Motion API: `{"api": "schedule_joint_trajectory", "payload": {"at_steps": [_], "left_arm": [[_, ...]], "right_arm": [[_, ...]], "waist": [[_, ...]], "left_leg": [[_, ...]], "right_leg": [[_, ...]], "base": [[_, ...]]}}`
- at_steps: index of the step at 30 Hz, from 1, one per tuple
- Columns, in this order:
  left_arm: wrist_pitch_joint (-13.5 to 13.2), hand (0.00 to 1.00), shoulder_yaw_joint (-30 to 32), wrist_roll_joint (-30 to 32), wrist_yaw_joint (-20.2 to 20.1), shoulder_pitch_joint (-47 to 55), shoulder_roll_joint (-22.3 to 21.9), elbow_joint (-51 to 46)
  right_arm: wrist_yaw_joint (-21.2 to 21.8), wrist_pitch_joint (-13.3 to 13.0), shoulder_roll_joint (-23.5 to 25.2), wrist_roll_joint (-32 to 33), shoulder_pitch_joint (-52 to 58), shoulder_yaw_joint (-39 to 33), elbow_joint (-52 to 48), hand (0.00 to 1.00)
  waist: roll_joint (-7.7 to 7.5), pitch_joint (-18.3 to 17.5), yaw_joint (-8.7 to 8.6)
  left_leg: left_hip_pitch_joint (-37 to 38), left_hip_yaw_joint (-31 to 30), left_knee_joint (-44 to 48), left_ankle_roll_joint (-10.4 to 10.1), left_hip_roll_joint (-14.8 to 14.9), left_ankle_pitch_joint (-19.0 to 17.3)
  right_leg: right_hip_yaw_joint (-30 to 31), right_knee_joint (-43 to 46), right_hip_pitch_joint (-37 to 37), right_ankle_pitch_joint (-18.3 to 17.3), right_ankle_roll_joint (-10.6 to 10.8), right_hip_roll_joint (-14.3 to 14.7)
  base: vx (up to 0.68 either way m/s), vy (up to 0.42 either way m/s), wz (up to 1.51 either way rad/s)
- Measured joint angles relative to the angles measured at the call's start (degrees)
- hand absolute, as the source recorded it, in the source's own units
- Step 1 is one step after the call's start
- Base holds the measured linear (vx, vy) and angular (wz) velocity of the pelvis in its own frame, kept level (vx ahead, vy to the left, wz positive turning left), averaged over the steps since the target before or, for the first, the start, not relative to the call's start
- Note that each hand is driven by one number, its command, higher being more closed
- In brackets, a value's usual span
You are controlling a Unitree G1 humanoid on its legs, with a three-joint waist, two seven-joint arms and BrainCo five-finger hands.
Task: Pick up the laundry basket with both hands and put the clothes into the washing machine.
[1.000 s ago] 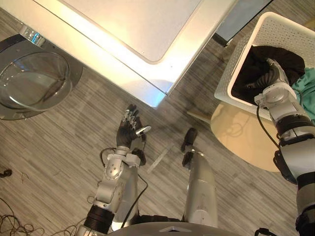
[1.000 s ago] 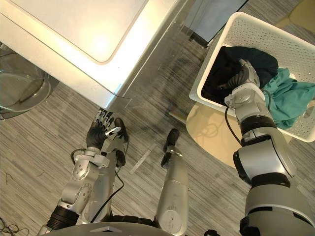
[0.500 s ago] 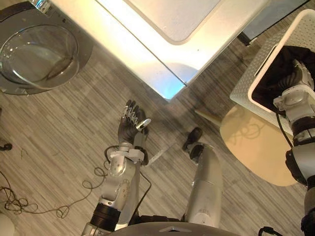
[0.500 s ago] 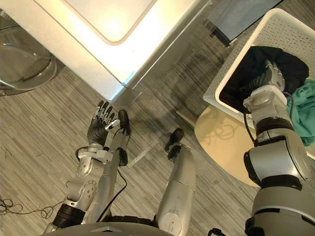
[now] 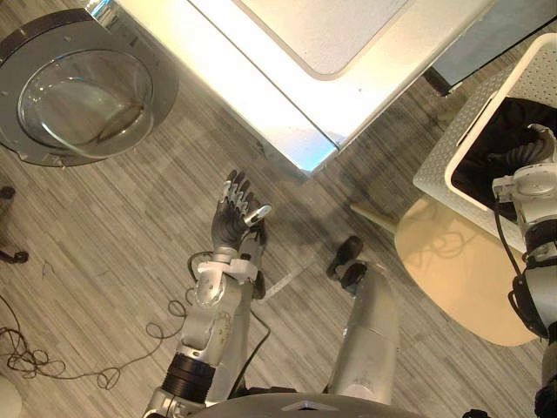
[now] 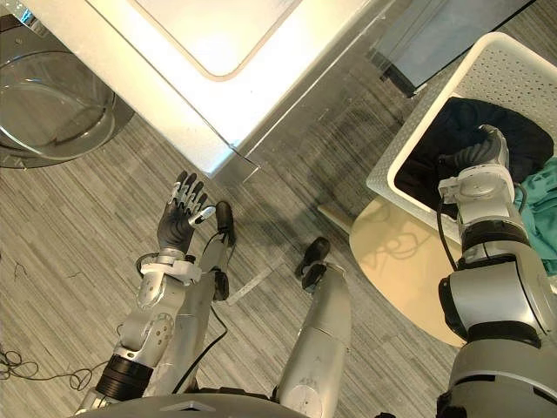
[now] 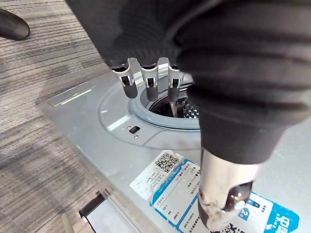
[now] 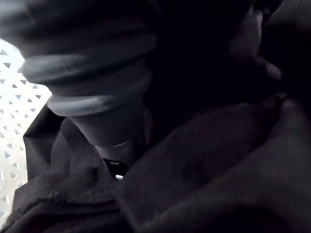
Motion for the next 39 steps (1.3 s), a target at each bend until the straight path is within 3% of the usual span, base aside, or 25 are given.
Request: {"api": "schedule_joint_trajectory", "payload": {"at_steps": [8, 28, 35, 39], "left_arm": [[0.0, 0.0, 0.0, -0.8, 0.0, -0.6, 0.0, 2.2], [-0.5, 0.0, 1.5, -1.9, 0.3, -1.1, -0.2, 2.3], [-0.6, 0.0, 1.5, -1.9, 0.2, -1.5, -0.3, 2.7], [-0.8, 0.0, 1.7, -2.4, 0.2, -1.4, -0.3, 3.1]], "right_arm": [[0.0, -0.3, 0.6, 2.8, 1.5, -3.8, 0.0, 1.0], [-1.7, -1.3, 0.7, 2.1, 2.0, -6.8, -0.5, 1.0], [-2.8, -1.7, 2.6, 2.5, 3.7, -11.0, -3.0, 1.0], [-3.7, -2.5, 5.7, 4.6, 7.1, -13.7, -7.7, 1.0]], "waist": [[0.06, 0.0, 0.89], [0.45, -0.4, 1.7], [0.57, -0.5, 2.4], [0.56, -0.5, 2.71]], "left_leg": [[0.3, -0.1, -0.1, 0.0, 0.4, 0.0], [-1.3, -0.1, 0.0, 0.0, 1.1, 0.0], [-1.3, 0.1, 1.4, 0.0, 2.8, -0.4], [-1.9, 0.7, 6.4, 0.0, 4.9, -3.4]], "right_leg": [[-0.2, -0.8, 0.6, 0.2, -0.1, 0.4], [-0.2, -2.3, -0.4, 1.2, 0.0, 1.5], [-0.3, -4.7, 0.8, 2.5, -0.5, 3.6], [-0.2, -7.0, 2.9, 3.6, -0.7, 5.6]], "base": [[0.0, -0.004, 0.0], [0.0, -0.004, -0.01], [0.0, -0.024, -0.12], [-0.01, -0.037, -0.22]]}}
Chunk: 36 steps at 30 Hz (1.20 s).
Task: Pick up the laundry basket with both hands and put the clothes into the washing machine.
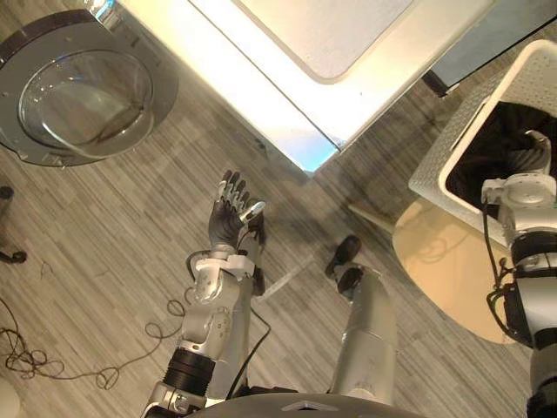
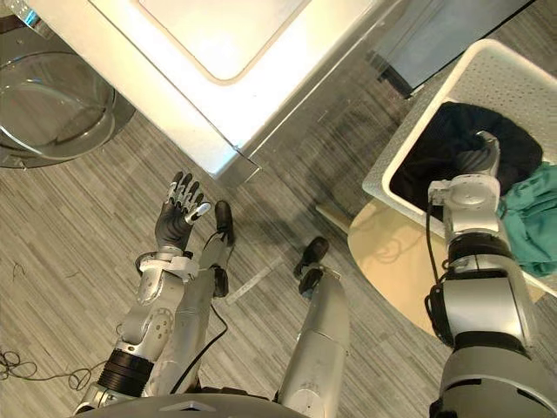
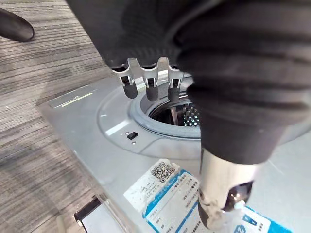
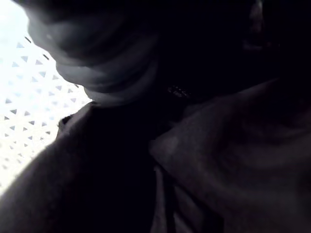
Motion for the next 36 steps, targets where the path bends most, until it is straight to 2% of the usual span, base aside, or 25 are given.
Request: {"api": "schedule_joint_trajectory", "payload": {"at_steps": [5, 11, 15, 18, 21, 27, 33, 36], "left_arm": [[-0.2, 0.0, 0.5, -0.7, 0.1, 0.0, 0.0, -0.1], [-0.6, 0.0, 2.1, -1.2, 0.0, 0.1, 0.2, -1.2], [-1.7, 0.0, 4.1, -1.3, -0.1, 0.0, 0.7, -1.4], [-1.9, 0.0, 4.9, -1.3, -0.1, 0.3, 1.9, -3.2], [-2.0, 0.0, 4.8, -1.8, 0.3, 0.7, 3.6, -3.4], [-1.9, 0.0, 2.2, -3.4, -0.2, 2.8, 6.6, -3.0], [-1.8, 0.0, 2.2, -5.1, -1.0, 3.0, 10.0, -1.0], [-1.8, 0.0, 2.0, -5.1, -1.4, 3.9, 11.4, -0.7]], "right_arm": [[-1.4, -1.4, 5.8, 0.4, 4.0, -4.5, -9.5, 1.0], [-1.6, -2.2, 12.3, 4.8, 9.0, -8.3, -20.3, 1.0], [-1.6, -2.2, 15.0, 5.0, 11.6, -11.3, -28.2, 1.0], [-1.5, -2.4, 17.0, 5.1, 15.2, -14.7, -34.4, 1.0], [-1.7, -3.9, 18.9, 6.5, 18.3, -17.7, -39.2, 1.0], [-1.7, -6.4, 23.5, 7.2, 24.9, -22.2, -43.9, 1.0], [-1.5, -6.5, 23.7, 6.6, 27.0, -23.4, -43.1, 1.0], [-1.0, -6.1, 23.4, 5.9, 26.3, -23.2, -38.0, 1.0]], "waist": [[-0.06, 0.0, -0.14], [-0.37, 0.3, -0.21], [-1.76, 1.3, -0.28], [-3.32, 2.2, -1.37], [-5.11, 3.3, -2.41], [-5.82, 3.7, -3.51], [-6.33, 3.9, -5.48], [-6.77, 4.2, -5.99]], "left_leg": [[-3.1, 0.9, 9.5, 0.4, 4.0, -5.3], [-3.7, 2.6, 17.4, 0.6, 8.5, -10.7], [-0.8, 4.8, 18.2, 0.8, 10.6, -12.3], [2.7, 5.5, 18.4, 0.9, 10.7, -13.3], [6.5, 5.6, 17.2, 0.8, 10.1, -13.3], [15.2, 5.6, 13.0, 0.3, 7.6, -12.9], [17.5, 5.4, 11.7, 0.3, 6.2, -12.8], [17.4, 5.5, 12.3, 0.3, 6.1, -12.9]], "right_leg": [[0.9, -3.5, 1.3, 2.2, -0.2, 3.5], [2.5, -8.3, 4.4, 5.0, 0.2, 7.5], [4.0, -14.1, 8.4, 8.2, 0.6, 10.0], [4.6, -15.1, 12.1, 8.7, 0.6, 10.2], [4.6, -15.4, 15.7, 8.6, 0.8, 10.0], [4.5, -16.7, 23.1, 7.2, 1.3, 9.0], [5.7, -17.8, 24.8, 7.4, 1.6, 8.7], [6.3, -18.3, 24.7, 8.3, 1.5, 8.8]], "base": [[0.0, -0.05, -0.39], [0.01, -0.022, -0.41], [0.03, 0.01, -0.39], [0.05, 0.024, -0.09], [0.04, -0.001, 0.08], [0.03, -0.013, 0.14], [0.0, 0.0, -0.05], [0.01, 0.009, -0.08]]}}
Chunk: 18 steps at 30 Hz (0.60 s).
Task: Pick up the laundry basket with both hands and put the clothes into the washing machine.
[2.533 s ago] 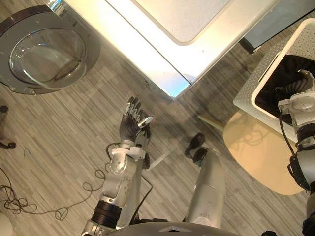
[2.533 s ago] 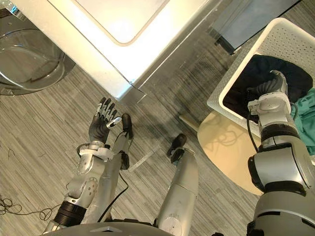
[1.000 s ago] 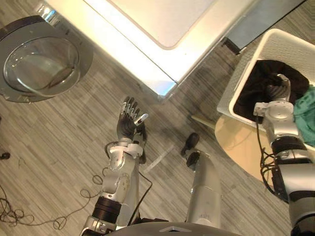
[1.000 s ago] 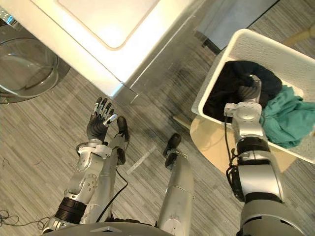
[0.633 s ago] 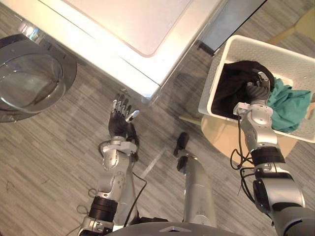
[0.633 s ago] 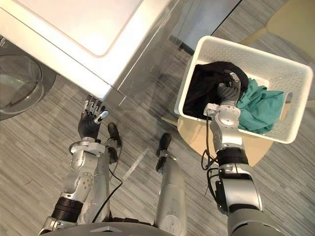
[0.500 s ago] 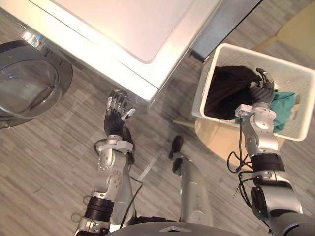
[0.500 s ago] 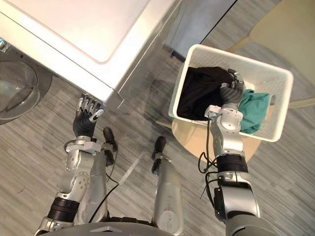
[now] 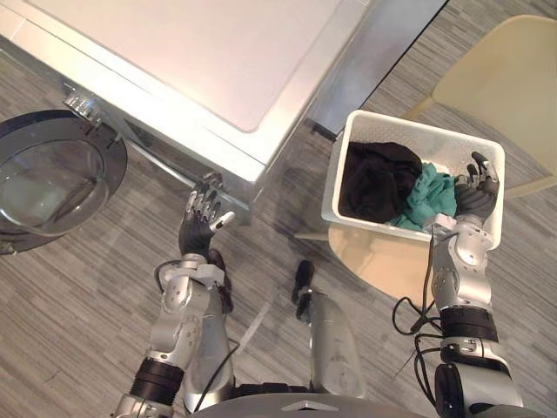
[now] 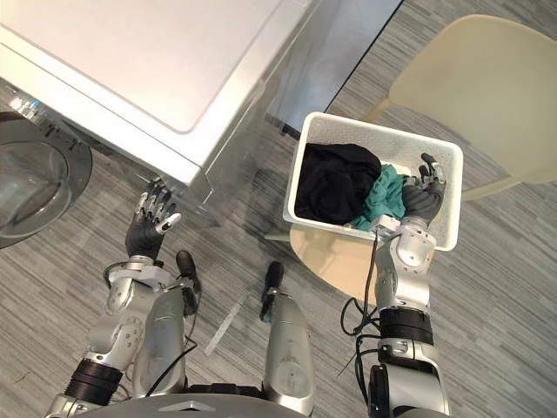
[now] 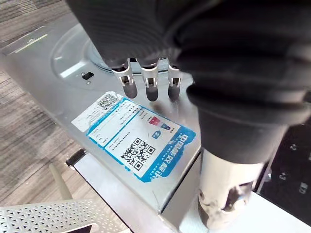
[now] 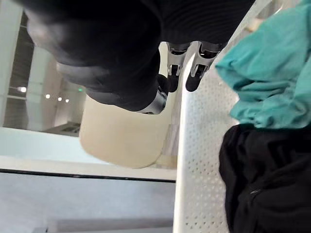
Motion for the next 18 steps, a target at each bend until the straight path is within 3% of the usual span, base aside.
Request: {"api": "schedule_joint_trajectory", "payload": {"at_steps": [5, 6, 9, 12, 18], "left_arm": [[0.0, 0.0, -2.1, 0.0, -1.3, 0.6, 0.3, 0.4], [0.0, 0.0, -2.4, 0.0, -1.6, 0.9, 0.3, 0.9], [0.1, 0.0, -3.3, 0.0, -2.0, 1.0, 0.0, 2.3], [0.0, 0.0, -3.9, 0.1, -1.9, 0.4, -0.2, 2.3], [0.0, 0.0, -4.2, 0.1, 0.1, -3.0, -4.3, 0.9]], "right_arm": [[0.8, 2.5, -5.3, -2.3, -5.8, 5.1, 13.0, 1.0], [0.7, 2.8, -7.2, -2.3, -8.5, 5.7, 16.4, 0.0], [0.5, 3.6, -12.4, -3.0, -15.1, 6.7, 24.1, 0.0], [0.1, 4.0, -14.7, -3.4, -21.3, 8.9, 28.4, 0.0], [-2.5, 4.1, -16.5, -3.4, -33.3, 14.6, 28.4, 0.0]], "waist": [[0.28, 0.2, -0.23], [0.69, 0.5, -0.23], [2.58, 1.7, -0.01], [3.35, 2.2, 0.69], [3.54, 2.3, 2.8]], "left_leg": [[-3.4, -3.3, -1.7, 0.1, -2.2, 0.2], [-4.7, -4.1, -2.7, 0.1, -2.9, 0.8], [-6.4, -5.3, -5.9, 0.6, -3.9, 3.5], [-8.1, -5.6, -7.9, 0.7, -4.3, 5.4], [-11.6, -4.8, -9.0, 1.1, -3.9, 6.6]], "right_leg": [[0.1, -1.4, -3.0, 1.3, 0.3, -0.5], [0.1, -2.6, -4.1, 2.2, 0.4, -0.5], [-0.7, -5.5, -5.3, 4.4, 0.8, -0.5], [-1.3, -7.2, -6.7, 6.2, 0.9, -0.4], [-1.6, -7.0, -10.8, 6.5, 0.6, -0.3]], "base": [[-0.01, 0.0, 0.0], [-0.03, 0.002, 0.03], [-0.02, -0.012, 0.12], [0.0, -0.03, 0.05], [-0.01, -0.046, 0.0]]}}
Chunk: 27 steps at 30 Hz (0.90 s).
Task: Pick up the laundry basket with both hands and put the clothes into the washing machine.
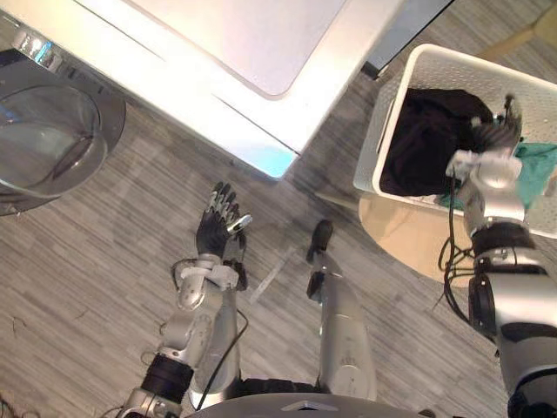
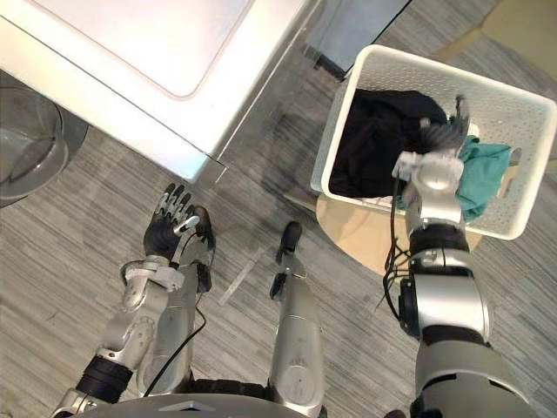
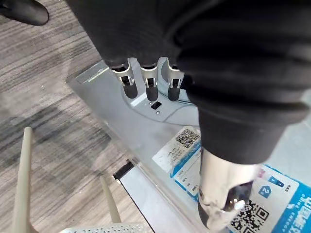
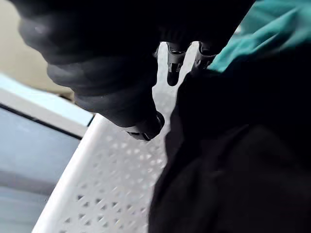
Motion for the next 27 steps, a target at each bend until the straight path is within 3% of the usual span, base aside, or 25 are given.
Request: {"api": "schedule_joint_trajectory", "payload": {"at_steps": [9, 17, 22, 27], "left_arm": [[-0.3, 0.0, 0.1, 0.1, 2.2, -1.9, -3.3, -1.3], [-0.3, 0.0, 0.3, 0.1, 2.9, -2.0, -4.5, -1.1], [0.1, 0.0, 0.3, 1.8, 3.0, -2.4, -4.5, 0.4], [0.6, 0.0, 0.5, 4.7, 3.1, -2.3, -2.7, 0.6]], "right_arm": [[-3.3, 2.1, -0.6, -1.2, -2.0, 3.3, -7.5, 0.0], [-2.4, 3.8, -0.6, -7.9, -0.8, 5.0, -8.8, 0.0], [1.0, 5.8, 1.1, -9.3, -0.5, 7.2, -0.7, 0.0], [3.7, 6.0, 3.3, -9.6, 1.6, 7.9, 3.8, 0.0]], "waist": [[-0.02, 0.0, 0.46], [-0.09, -0.1, 0.21], [-0.15, -0.1, 0.17], [-0.26, -0.4, 0.34]], "left_leg": [[-3.1, 1.3, 2.3, -0.3, 1.8, -1.5], [-3.4, 1.9, 5.2, 0.0, 3.3, -3.6], [-2.8, 3.6, 2.7, 0.1, 3.8, -1.6], [-0.1, 3.9, -1.8, 0.0, 3.3, 1.5]], "right_leg": [[-1.3, 0.0, -1.6, 0.0, -0.1, 0.4], [-1.3, 0.6, -0.9, -0.2, -0.4, 1.1], [-2.2, 0.7, -0.8, -0.3, -0.5, 1.0], [-3.2, 0.9, 0.2, -0.7, -1.0, 1.0]], "base": [[0.02, -0.027, -0.01], [0.0, -0.035, -0.03], [-0.01, -0.058, 0.12], [0.0, -0.065, 0.1]]}}
